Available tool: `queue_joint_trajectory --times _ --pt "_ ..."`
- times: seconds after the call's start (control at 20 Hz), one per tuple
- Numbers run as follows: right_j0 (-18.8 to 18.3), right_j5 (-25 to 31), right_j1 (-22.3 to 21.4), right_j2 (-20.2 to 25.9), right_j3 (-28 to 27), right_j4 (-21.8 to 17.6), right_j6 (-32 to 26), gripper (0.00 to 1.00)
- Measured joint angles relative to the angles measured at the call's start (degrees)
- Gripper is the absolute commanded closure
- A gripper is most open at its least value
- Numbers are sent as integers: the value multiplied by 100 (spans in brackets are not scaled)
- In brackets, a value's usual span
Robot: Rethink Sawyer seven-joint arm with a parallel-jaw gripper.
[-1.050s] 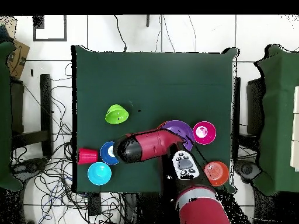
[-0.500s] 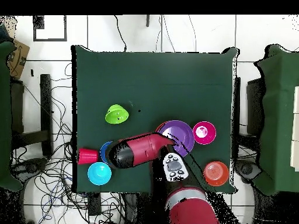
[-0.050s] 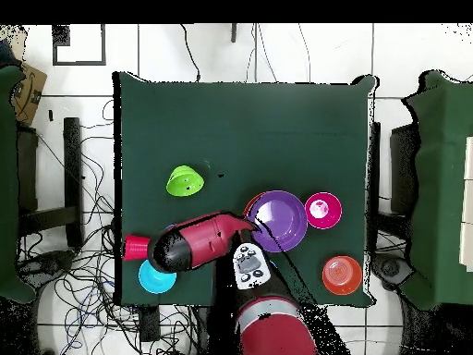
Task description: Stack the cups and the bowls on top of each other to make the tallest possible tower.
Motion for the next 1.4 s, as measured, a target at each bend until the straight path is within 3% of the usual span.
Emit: queue_joint_trajectory --times 0.45,1.4 --pt "340 0 21 -113 0 -1 0 0" --pt "628 -1 287 -504 -227 1 0 0"
